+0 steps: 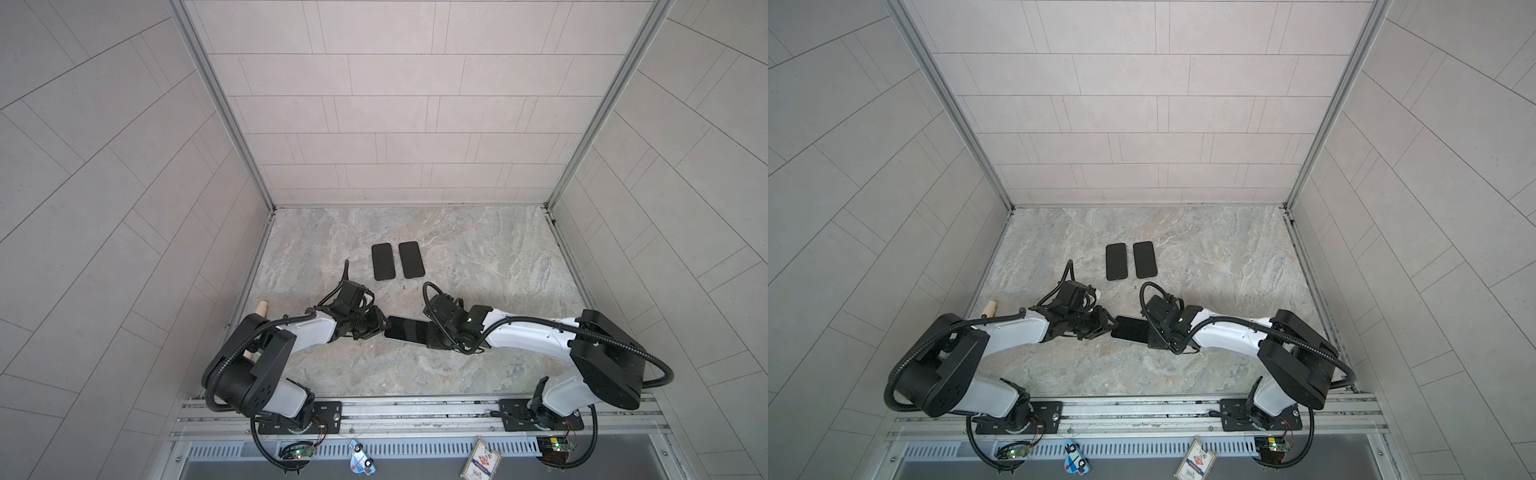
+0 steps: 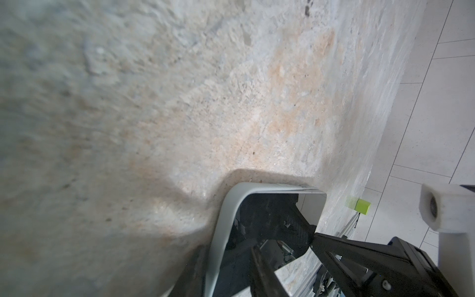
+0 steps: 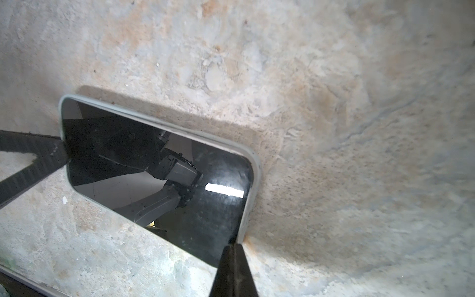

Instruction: Put the phone into the phone case

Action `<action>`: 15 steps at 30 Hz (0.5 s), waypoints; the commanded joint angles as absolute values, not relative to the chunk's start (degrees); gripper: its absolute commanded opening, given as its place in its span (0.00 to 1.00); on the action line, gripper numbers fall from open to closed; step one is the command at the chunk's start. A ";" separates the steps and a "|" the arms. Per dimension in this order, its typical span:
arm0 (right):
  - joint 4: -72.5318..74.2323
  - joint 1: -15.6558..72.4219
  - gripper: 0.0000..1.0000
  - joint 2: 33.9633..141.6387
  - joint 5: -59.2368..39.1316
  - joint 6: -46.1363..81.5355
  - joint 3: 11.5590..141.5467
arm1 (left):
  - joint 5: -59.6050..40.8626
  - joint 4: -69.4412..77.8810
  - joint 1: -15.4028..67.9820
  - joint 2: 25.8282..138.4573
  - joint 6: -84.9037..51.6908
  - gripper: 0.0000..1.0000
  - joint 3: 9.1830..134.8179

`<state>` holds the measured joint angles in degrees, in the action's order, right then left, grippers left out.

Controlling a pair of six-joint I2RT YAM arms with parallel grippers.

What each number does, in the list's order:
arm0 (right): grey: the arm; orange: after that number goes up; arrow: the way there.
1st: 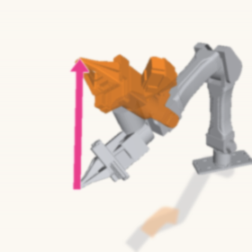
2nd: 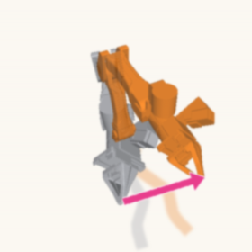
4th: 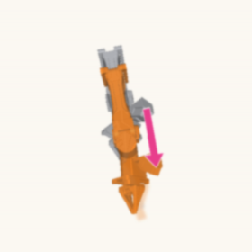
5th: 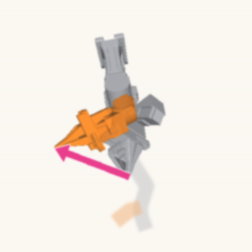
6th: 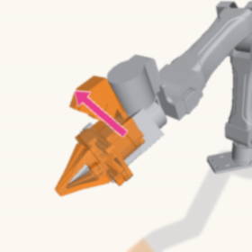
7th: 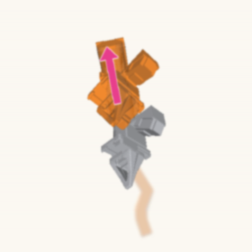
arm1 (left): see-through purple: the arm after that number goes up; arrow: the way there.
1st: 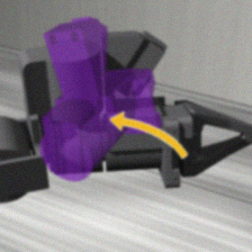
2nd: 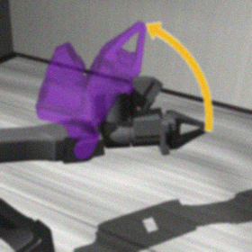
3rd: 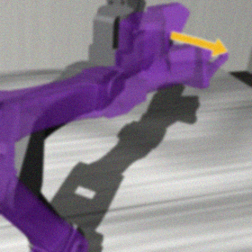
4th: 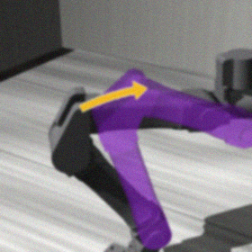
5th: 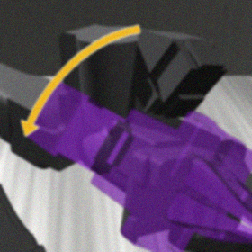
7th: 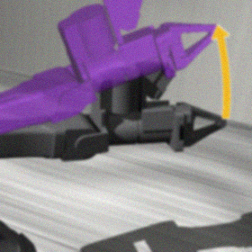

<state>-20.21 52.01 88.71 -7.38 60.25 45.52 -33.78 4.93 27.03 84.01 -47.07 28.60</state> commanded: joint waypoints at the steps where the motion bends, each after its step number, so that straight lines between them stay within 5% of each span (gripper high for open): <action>1: -12.22 54.52 0.03 96.07 -13.18 60.64 43.29 | -36.30 6.92 28.04 85.24 -47.58 0.35 29.18; 15: -11.99 54.99 0.04 97.07 -13.10 60.64 43.42 | -36.45 6.98 28.04 85.34 -47.55 0.35 29.18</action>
<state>-20.47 52.36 89.10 -6.90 60.47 45.87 -33.56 5.32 27.03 84.12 -47.05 28.60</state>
